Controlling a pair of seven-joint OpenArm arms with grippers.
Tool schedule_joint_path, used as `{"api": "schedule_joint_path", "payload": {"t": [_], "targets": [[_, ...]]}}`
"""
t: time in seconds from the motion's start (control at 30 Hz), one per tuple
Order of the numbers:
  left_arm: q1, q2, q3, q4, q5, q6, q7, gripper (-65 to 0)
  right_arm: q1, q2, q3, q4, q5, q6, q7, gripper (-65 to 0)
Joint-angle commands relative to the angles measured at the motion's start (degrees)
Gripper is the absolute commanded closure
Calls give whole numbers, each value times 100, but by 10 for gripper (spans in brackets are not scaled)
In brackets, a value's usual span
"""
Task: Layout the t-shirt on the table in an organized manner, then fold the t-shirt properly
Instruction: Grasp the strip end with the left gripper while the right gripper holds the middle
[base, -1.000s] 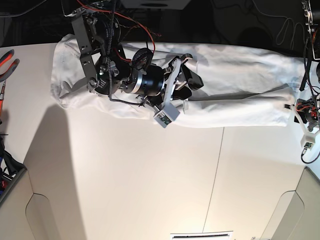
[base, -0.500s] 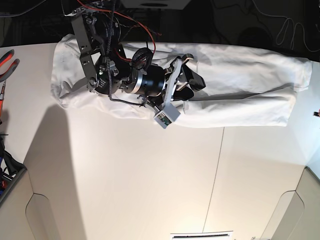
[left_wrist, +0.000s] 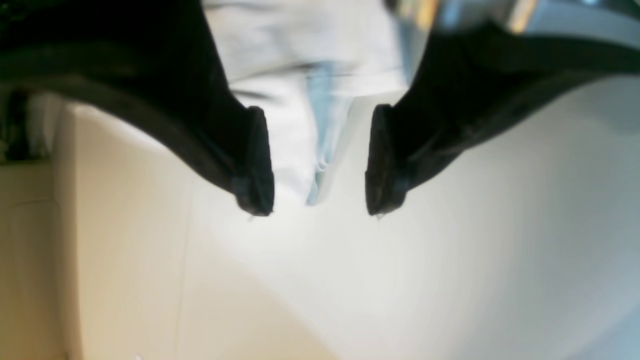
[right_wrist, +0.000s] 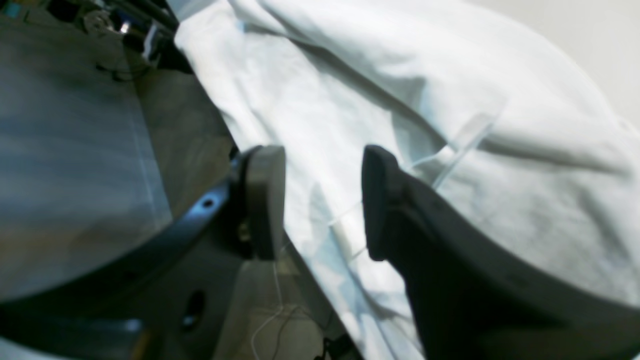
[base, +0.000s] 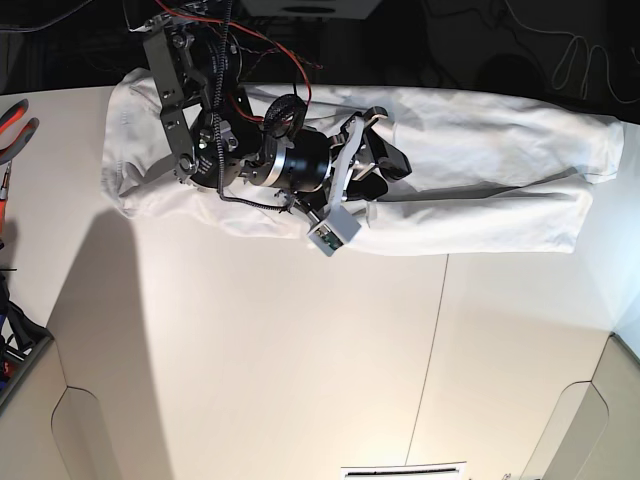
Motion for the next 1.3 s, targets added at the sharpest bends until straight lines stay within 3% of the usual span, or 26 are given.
{"api": "schedule_joint_path", "payload": {"t": [0.0,0.17,0.37,0.7,0.97,1.07,1.27], "targets": [[72,-179,-46,-31,-238,-49,74,-335,63,-50,-4,105,131,61,133,-250],[485,-44,-46,-328,-566,-49,-129,-335,66,-52,-4,105,136,131,138,-250],[667,129,-46,-326,-291,-49,-1161,-335,63,-48,-4,105,170,144,133,-250],[634,452,11,-326,686,-49,-1145,-336,63,-52,-4,105,177,146,133,-250],[619,673,13,-326,684,-49,-1314,-336,63,-48,-4,105,175,146,131,-250],[619,776,13,-326,702,-49,-1419,-384,63,-48,-4,105,175,146,131,-250],[619,957,13,-326,833,-49,-1652,-385,63,-48,-4,105,175,146,131,-250]]}}
